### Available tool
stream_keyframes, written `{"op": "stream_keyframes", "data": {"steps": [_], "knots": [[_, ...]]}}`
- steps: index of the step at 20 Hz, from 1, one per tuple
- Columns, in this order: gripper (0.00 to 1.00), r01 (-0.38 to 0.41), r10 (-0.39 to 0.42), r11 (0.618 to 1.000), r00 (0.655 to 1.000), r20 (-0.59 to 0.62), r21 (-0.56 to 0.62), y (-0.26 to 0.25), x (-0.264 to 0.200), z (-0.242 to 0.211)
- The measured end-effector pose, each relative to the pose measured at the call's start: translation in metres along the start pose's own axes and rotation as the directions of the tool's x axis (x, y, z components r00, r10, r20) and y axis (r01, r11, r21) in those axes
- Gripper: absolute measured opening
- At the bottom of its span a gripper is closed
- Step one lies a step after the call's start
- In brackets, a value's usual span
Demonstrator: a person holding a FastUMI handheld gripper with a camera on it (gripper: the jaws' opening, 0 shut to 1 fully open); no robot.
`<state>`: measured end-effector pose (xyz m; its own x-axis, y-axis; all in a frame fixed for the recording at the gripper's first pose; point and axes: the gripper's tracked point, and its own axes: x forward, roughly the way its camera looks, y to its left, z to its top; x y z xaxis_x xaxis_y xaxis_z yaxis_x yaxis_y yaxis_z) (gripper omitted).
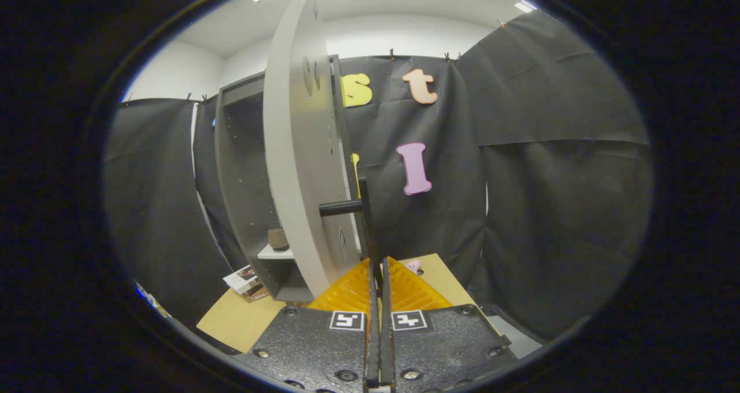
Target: Open the shoe cabinet door, grab the shoes and put them into the shoe cabinet, then close the shoe cabinet door.
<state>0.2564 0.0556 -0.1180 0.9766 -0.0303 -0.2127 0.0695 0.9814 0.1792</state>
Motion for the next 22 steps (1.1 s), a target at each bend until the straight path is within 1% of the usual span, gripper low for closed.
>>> {"op": "stream_keyframes", "data": {"steps": [3,6,7,11,13,14,18,19,20,22], "knots": [[0.04,0.024,-0.024,1.0,1.0,0.006,-0.003,-0.007,-0.002,0.0],[0.04,0.055,-0.056,0.998,0.998,0.019,0.029,-0.007,-0.007,-0.002],[0.04,0.077,-0.078,0.996,0.997,0.022,0.036,-0.009,-0.009,-0.004],[0.04,0.137,-0.136,0.99,0.989,0.059,-0.017,-0.021,-0.023,-0.005],[0.13,0.162,-0.158,0.985,0.985,0.075,-0.056,-0.025,-0.031,-0.006],[0.31,0.161,-0.155,0.984,0.984,0.084,-0.073,-0.024,-0.034,-0.006],[0.82,0.129,-0.12,0.985,0.99,0.078,-0.117,-0.01,-0.04,-0.014],[0.85,0.125,-0.117,0.985,0.99,0.078,-0.116,-0.009,-0.04,-0.016],[0.93,0.133,-0.123,0.984,0.989,0.087,-0.12,-0.007,-0.041,-0.017],[0.99,0.137,-0.123,0.979,0.987,0.104,-0.152,-0.004,-0.039,-0.022]]}}
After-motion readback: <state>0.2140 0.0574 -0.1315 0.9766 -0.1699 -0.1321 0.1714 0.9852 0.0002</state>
